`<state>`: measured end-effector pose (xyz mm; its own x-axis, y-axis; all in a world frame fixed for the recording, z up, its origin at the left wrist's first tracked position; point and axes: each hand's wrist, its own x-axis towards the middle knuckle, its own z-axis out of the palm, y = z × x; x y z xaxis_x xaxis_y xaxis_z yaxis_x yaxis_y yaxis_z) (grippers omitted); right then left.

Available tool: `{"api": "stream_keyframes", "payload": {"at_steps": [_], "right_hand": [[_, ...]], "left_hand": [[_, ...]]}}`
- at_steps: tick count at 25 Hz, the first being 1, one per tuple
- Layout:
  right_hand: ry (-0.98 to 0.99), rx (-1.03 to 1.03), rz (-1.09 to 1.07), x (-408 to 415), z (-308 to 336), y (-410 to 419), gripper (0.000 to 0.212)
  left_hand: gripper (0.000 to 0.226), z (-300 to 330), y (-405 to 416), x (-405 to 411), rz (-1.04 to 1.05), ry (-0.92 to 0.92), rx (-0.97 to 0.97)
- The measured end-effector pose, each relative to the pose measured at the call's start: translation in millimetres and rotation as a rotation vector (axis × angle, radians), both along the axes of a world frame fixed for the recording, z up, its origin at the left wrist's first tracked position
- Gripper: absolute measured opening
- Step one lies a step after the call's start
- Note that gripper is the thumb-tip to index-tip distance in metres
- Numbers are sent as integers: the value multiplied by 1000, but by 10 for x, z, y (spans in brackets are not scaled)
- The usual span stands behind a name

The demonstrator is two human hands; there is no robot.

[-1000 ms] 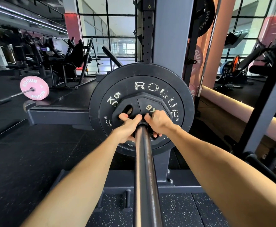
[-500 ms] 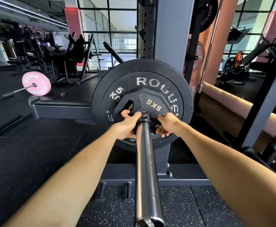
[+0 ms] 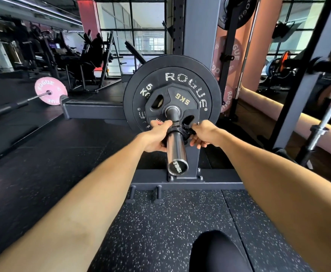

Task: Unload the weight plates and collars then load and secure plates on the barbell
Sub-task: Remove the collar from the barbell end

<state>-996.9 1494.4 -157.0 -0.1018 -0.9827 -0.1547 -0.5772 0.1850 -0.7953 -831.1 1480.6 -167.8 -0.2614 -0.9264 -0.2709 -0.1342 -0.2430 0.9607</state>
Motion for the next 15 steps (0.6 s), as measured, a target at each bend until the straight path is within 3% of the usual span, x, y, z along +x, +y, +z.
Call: {"api": "stream_keyframes", "payload": {"at_steps": [8, 15], "right_hand": [[-4, 21, 18, 142, 42, 981, 58], [54, 40, 18, 194, 32, 1424, 47]], "left_hand": [[27, -22, 904, 110, -77, 23, 12], [69, -72, 1209, 228, -144, 127, 57]]}}
